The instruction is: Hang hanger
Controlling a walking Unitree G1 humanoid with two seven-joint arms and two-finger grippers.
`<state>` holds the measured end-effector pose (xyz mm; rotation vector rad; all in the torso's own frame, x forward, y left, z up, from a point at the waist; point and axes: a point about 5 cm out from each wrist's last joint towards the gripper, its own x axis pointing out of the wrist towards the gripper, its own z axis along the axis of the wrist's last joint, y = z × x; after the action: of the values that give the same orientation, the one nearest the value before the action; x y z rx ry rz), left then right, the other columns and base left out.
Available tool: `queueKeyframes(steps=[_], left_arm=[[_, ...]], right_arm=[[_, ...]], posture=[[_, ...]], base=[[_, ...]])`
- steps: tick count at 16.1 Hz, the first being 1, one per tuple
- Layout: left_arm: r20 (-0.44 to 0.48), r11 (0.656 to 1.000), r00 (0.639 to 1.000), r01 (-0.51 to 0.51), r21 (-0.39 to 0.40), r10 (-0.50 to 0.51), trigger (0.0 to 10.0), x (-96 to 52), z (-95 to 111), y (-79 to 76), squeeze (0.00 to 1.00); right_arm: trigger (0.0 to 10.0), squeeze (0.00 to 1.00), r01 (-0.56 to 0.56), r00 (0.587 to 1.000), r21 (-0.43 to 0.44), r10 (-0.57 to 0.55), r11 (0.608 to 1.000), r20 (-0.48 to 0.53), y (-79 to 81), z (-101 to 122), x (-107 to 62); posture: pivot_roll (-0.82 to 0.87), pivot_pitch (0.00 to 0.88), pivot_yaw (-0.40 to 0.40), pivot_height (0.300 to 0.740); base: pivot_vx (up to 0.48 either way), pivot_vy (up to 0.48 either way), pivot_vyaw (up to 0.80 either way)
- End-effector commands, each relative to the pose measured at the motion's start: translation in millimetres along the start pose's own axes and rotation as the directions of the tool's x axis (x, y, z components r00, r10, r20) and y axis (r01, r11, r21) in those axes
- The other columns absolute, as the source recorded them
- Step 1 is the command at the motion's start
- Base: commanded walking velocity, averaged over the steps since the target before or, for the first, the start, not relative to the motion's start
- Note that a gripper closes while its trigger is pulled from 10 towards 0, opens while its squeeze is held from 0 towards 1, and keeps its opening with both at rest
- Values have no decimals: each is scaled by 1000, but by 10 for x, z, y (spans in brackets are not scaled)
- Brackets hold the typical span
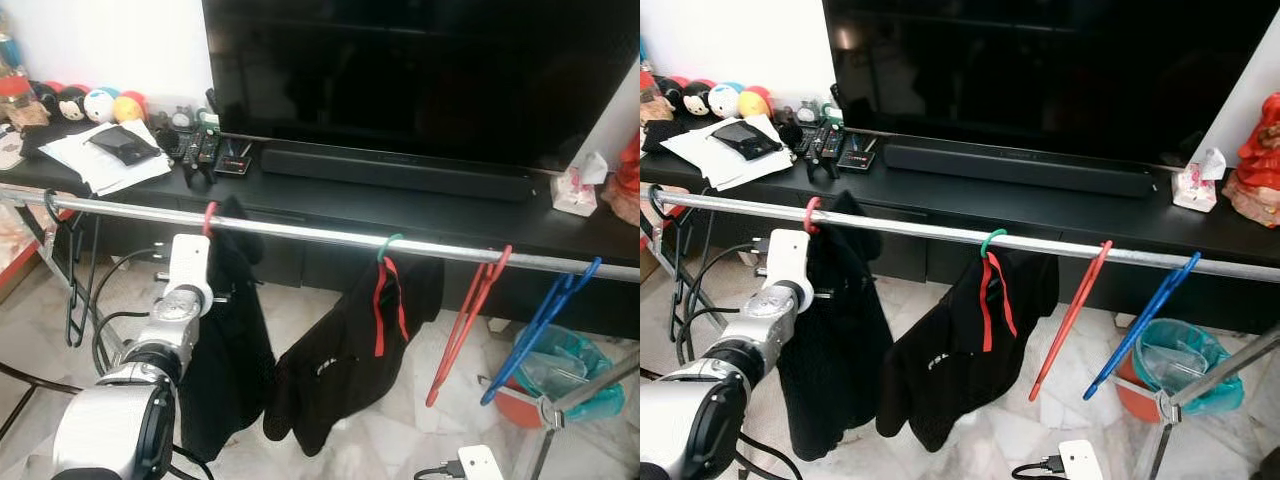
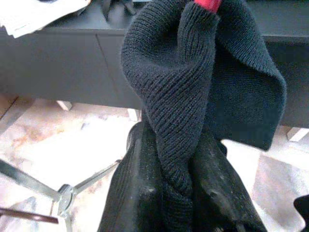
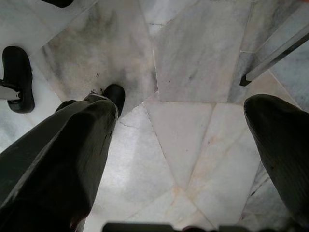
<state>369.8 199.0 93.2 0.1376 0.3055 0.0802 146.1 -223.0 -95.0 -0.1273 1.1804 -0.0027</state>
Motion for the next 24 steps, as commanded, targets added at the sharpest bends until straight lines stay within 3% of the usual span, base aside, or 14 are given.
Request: queueKeyframes(steps=[1,10,14,22,23,24], left_arm=[[11,1000,1000,-17,-5,17,10000,26,106,25,0],[-128,994,986,105,2,-104,10000,-13,-139,-130,0],[-175,995,980,99,23,-94,10000,-50,-279,-48,0],[-135,996,988,86,37,-81,10000,-100,-386,25,0],[-123,996,989,86,36,-81,10000,-101,-377,25,141],[-117,996,990,82,33,-78,10000,-102,-374,27,894]], right_arm=[[10000,0,7,1000,-11,-7,1000,6,-35,20,-4],[10000,0,-1,1000,-3,1,1000,4,-13,10,-1],[10000,0,-4,1000,-5,4,1000,5,-7,11,-1],[10000,0,-6,1000,-12,6,1000,2,-3,6,-1],[10000,0,-7,1000,-11,7,1000,3,-1,7,0],[10000,0,-7,1000,-10,7,1000,3,2,7,0]], posture=[[64,0,-75,732],[65,0,-67,732],[74,0,-68,732],[86,0,-71,732],[84,0,-70,732],[82,0,-67,732]], base=[[0,0,0],[0,0,0],[0,0,0],[0,0,0],[0,0,0],[0,0,0]])
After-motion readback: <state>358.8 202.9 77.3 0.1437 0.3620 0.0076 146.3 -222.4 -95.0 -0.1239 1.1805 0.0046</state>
